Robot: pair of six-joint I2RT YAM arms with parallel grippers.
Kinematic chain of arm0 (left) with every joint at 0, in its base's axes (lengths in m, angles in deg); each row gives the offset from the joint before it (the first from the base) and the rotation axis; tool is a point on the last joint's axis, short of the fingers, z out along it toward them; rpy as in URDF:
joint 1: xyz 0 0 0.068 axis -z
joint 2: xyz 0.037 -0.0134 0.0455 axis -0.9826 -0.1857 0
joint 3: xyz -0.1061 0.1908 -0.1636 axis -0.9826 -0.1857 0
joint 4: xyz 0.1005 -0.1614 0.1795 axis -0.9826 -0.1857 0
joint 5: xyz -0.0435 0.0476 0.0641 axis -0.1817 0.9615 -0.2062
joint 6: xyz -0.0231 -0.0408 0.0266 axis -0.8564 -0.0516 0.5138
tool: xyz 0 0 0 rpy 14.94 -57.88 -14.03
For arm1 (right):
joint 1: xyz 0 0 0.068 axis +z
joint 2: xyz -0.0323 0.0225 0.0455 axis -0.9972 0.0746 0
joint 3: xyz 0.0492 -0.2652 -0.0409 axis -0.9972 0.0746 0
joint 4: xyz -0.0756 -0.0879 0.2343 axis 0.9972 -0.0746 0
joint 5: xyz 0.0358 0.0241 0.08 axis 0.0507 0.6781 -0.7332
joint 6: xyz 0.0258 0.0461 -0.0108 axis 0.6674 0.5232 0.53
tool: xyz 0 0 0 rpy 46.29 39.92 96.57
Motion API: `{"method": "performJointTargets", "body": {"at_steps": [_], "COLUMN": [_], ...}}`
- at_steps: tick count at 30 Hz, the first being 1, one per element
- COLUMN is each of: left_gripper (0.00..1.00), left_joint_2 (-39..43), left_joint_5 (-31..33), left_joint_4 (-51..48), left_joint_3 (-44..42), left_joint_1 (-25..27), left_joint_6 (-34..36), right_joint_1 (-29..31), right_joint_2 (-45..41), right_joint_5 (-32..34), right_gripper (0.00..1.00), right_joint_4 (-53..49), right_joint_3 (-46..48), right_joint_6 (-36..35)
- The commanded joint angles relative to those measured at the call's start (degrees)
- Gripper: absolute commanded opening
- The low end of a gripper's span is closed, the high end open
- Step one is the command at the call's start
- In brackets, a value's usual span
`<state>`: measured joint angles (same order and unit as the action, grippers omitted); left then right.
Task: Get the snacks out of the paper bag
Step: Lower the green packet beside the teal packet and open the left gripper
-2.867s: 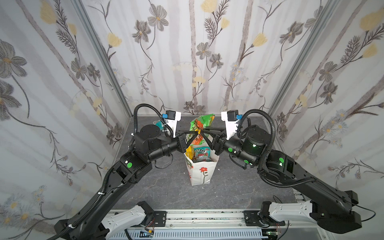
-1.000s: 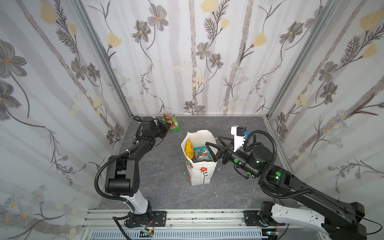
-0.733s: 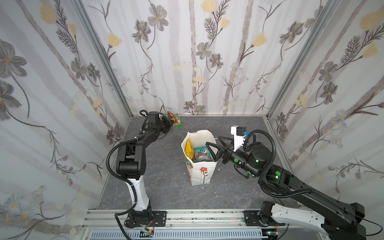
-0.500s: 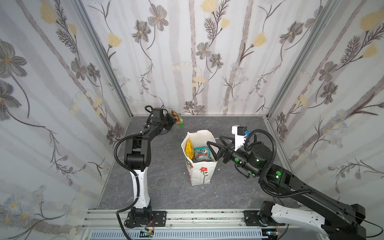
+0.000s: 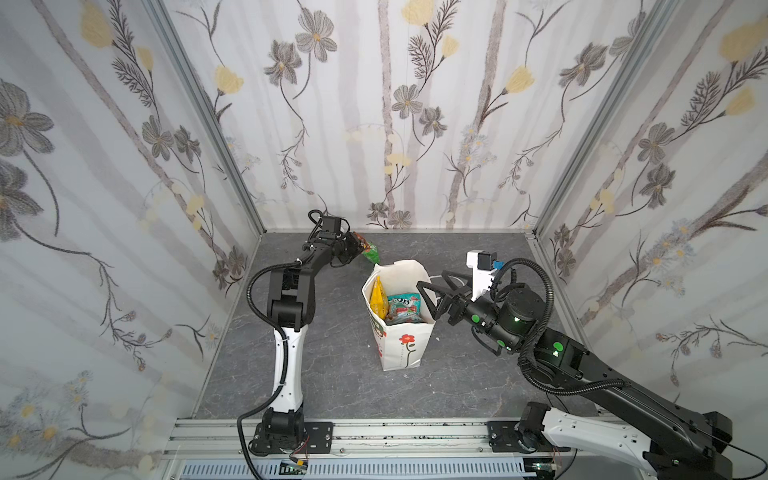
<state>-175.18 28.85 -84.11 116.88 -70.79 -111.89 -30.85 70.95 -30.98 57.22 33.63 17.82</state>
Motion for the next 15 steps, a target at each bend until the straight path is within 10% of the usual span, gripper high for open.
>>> {"method": "performJointTargets", "body": {"at_steps": [1, 15], "left_gripper": [0.14, 0.54], "left_joint_2": [-0.07, 6.28], "left_joint_5": [3.98, 11.89], "left_joint_4": [-5.22, -10.07], "left_joint_3": [1.11, -1.04], "left_joint_1": [-0.08, 0.19], "left_joint_6": [5.36, 14.57], "right_joint_1": [-0.03, -0.04], "right_joint_2": [-0.35, -0.75], "right_joint_5": [-0.85, -1.24], "right_gripper": [0.99, 0.99], "right_joint_4": [0.26, -1.08], "right_joint_3": [0.05, -1.16], "right_joint_6": [0.56, 1.01]}}
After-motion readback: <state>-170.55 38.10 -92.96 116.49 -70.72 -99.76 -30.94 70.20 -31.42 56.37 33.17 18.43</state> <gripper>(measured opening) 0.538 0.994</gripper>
